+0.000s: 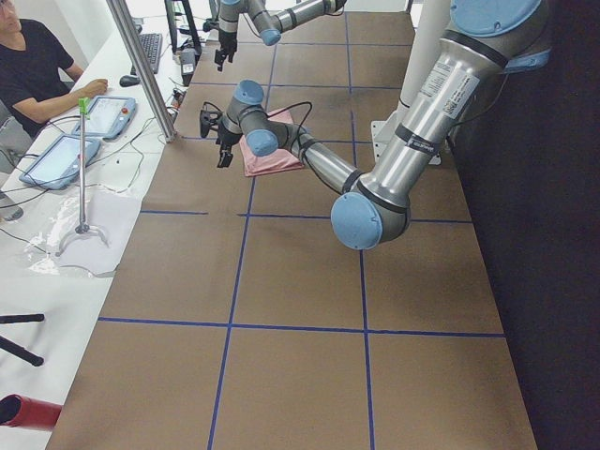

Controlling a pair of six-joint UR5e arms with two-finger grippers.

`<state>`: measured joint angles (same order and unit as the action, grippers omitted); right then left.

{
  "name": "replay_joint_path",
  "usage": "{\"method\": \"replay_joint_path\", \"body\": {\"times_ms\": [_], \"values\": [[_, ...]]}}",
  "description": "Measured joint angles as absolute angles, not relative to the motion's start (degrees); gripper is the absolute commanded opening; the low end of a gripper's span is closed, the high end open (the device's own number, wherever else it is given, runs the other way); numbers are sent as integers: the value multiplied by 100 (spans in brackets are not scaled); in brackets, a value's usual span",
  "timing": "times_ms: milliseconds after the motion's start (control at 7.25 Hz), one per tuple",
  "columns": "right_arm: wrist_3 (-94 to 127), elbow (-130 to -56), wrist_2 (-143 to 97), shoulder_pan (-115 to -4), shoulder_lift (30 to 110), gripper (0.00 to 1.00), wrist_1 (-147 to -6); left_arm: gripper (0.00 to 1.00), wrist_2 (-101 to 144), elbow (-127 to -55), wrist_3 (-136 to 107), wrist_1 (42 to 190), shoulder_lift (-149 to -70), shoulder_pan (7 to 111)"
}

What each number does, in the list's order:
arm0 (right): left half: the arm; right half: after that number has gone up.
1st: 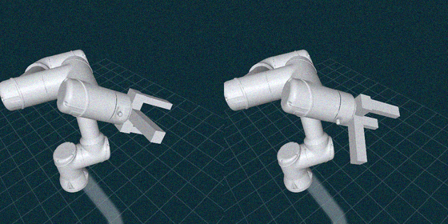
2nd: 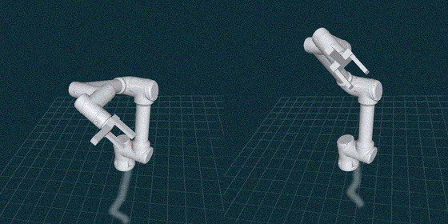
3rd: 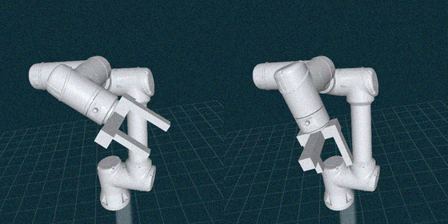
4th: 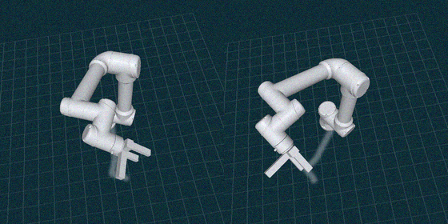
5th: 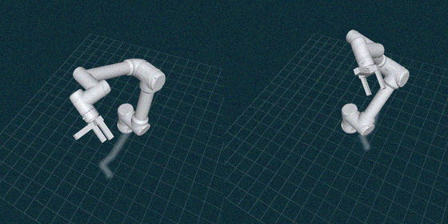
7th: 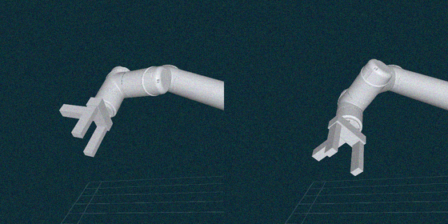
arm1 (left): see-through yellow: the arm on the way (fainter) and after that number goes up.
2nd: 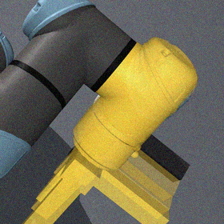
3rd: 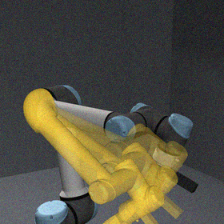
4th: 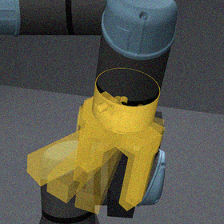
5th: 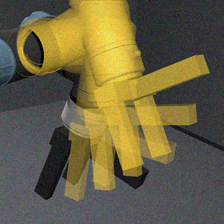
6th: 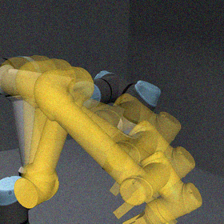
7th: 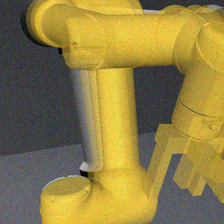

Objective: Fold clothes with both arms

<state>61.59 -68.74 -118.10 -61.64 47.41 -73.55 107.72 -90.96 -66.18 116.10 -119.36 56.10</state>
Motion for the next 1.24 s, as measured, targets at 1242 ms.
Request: {"method": "replay_joint_path", "body": {"times_ms": [1242], "values": [[284, -9920, -13483, -8642, 8938, 100, -9123, 100, 12871, -9261, 1087, 9769, -9752, 8714]]}}
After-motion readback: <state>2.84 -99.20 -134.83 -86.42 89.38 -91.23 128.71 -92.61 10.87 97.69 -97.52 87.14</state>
